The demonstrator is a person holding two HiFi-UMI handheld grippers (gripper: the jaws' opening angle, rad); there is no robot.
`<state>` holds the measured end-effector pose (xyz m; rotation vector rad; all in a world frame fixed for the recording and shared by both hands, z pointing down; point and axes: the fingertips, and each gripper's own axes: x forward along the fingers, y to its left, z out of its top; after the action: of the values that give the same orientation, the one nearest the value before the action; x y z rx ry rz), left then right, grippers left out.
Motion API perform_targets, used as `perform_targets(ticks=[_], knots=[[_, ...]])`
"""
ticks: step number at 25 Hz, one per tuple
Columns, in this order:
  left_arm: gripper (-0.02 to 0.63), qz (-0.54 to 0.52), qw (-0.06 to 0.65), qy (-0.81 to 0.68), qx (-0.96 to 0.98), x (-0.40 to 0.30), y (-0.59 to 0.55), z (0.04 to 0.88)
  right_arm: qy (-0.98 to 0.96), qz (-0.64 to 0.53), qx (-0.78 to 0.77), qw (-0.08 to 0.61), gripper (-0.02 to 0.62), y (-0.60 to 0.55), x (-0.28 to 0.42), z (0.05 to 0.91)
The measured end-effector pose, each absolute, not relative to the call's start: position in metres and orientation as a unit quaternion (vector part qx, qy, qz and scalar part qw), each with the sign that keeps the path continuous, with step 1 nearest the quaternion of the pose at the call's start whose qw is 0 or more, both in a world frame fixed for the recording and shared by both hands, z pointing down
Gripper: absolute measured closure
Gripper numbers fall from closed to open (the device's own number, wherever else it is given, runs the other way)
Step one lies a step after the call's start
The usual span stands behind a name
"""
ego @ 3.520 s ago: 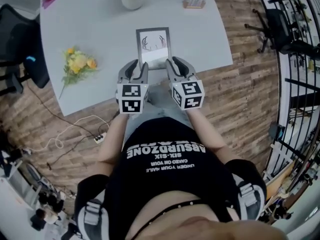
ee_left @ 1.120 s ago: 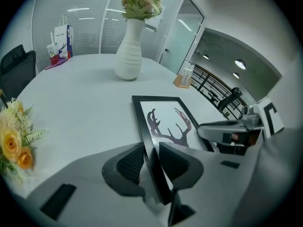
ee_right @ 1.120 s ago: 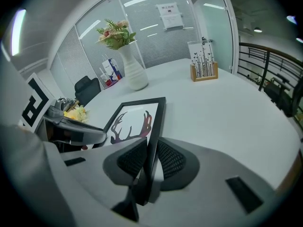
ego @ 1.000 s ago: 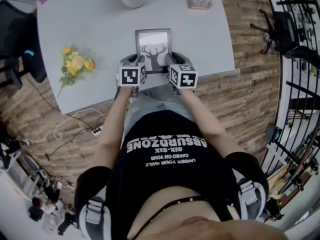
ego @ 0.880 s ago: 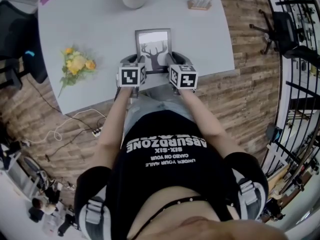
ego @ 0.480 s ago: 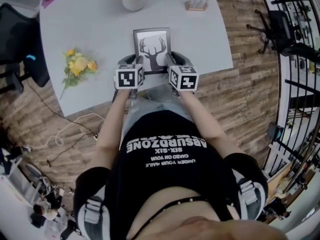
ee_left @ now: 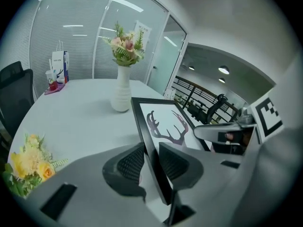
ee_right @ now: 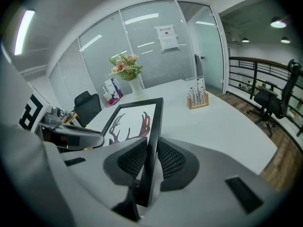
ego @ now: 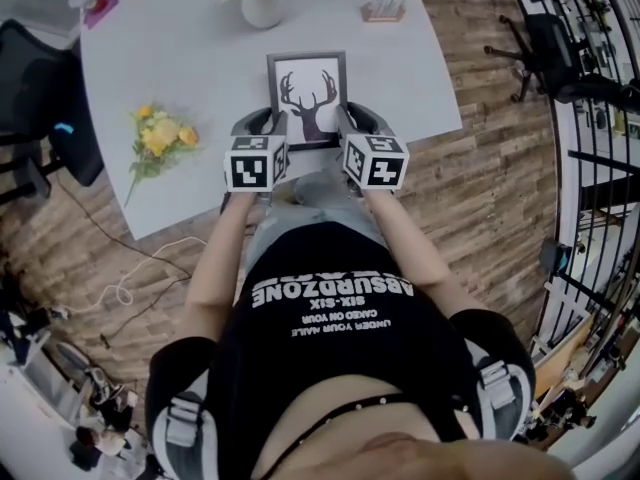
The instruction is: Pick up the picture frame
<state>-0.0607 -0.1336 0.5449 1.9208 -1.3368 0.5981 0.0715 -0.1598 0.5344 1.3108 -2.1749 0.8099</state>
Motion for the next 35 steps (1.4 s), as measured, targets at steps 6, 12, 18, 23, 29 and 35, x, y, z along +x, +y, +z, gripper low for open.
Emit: perform_targets(ticks=[6, 12, 18, 23, 29, 35], knots=[[0.499, 0.212, 0.331, -0.515, 0.762, -0.062, -0.127, 0.513, -0.797, 0.287, 0.487, 0.213, 0.512, -0.151, 0.072, 0.504], [0.499, 0.191, 0.309, -0.510, 0.780, -0.059, -0.118, 0.480, -0.800, 0.273, 0.503, 0.179, 0.514, -0.139, 0.077, 0.467], [0.499, 0.160, 0.291, -0.505, 0.797, -0.057, -0.109, 0.443, -0.808, 0.256, 0.511, 0.142, 0.514, -0.128, 0.080, 0.431], [0.499, 0.151, 0.270, -0.508, 0.804, -0.060, -0.100, 0.419, -0.814, 0.243, 0.512, 0.126, 0.514, -0.117, 0.078, 0.410], [0.500, 0.146, 0.259, -0.510, 0.807, -0.059, -0.084, 0.406, -0.816, 0.237, 0.515, 0.116, 0.514, -0.101, 0.079, 0.398], [0.500, 0.147, 0.256, -0.507, 0.810, -0.055, -0.074, 0.406, -0.812, 0.237, 0.520, 0.115, 0.514, -0.091, 0.083, 0.398]])
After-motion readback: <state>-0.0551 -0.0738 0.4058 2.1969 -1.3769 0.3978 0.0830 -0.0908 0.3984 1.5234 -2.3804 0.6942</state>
